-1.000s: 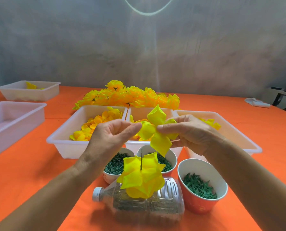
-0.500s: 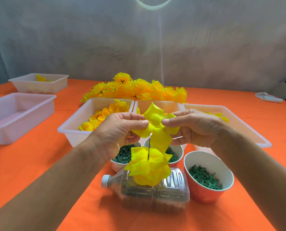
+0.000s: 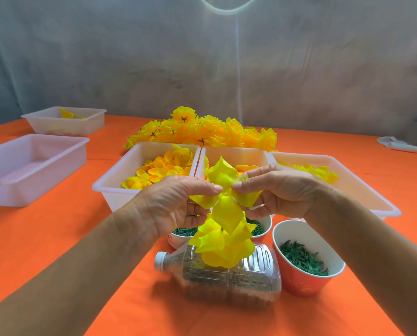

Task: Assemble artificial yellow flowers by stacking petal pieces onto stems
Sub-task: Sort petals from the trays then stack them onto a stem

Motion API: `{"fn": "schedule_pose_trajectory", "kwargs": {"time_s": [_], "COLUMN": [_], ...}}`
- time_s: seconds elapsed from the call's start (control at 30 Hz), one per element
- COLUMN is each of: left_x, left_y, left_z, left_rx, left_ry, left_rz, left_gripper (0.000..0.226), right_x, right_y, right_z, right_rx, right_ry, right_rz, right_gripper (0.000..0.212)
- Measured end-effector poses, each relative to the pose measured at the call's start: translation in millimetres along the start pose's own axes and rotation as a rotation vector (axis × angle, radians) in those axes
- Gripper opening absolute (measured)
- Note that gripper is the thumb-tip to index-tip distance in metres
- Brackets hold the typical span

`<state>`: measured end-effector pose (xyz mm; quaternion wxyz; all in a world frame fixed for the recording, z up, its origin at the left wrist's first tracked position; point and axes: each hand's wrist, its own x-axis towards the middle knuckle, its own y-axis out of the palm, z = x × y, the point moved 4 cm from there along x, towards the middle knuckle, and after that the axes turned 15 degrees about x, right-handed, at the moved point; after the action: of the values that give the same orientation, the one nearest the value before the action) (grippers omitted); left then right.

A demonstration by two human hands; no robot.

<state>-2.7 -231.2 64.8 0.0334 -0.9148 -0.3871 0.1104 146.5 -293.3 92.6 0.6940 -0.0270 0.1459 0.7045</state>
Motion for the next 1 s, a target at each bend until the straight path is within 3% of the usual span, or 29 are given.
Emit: {"fn": "schedule_pose_trajectory", "kwargs": {"time_s": [0.17, 0.37, 0.5, 0.63, 0.77, 0.83, 0.9, 1.0], "left_x": [1, 2, 4, 5, 6, 7, 8, 9], "left_y": [4, 9, 9, 11, 9, 9, 8, 8], "left_z": [6, 4, 5, 7, 9, 11, 14, 16], "left_rx": [-0.037, -0.074, -0.062, -0.060, -0.063, -0.047, -0.036, -0.047], "left_ry": [-0.074, -0.117, -0.136, -0.155, -0.176, -0.178, -0.177, -0.180], "left_rz": [0.042, 0.066, 0.035, 0.037, 0.029, 0.026, 0.028, 0.040], "left_gripper": [0.012, 0.020, 0.009, 0.007, 0.007, 0.014, 0.022, 0.011], "right_x": [2, 4, 3, 4, 6, 7, 6, 5], "right_y": [0, 1, 4, 4, 5, 5, 6, 6], "right_z": [-5, -5, -8, -11, -14, -16, -17, -17], "right_rx": [-0.007, 0.045, 0.028, 0.024, 0.027, 0.029, 0.023, 0.033], "right_ry": [0.025, 0.041, 0.064, 0.068, 0.079, 0.088, 0.104, 0.114], "right_rz": [-0.017, -0.020, -0.001, -0.021, -0.034, -0.039, -0.027, -0.009], "right_gripper": [0.016, 0.002, 0.026, 0.035, 0.011, 0.010, 0.015, 0.025]}}
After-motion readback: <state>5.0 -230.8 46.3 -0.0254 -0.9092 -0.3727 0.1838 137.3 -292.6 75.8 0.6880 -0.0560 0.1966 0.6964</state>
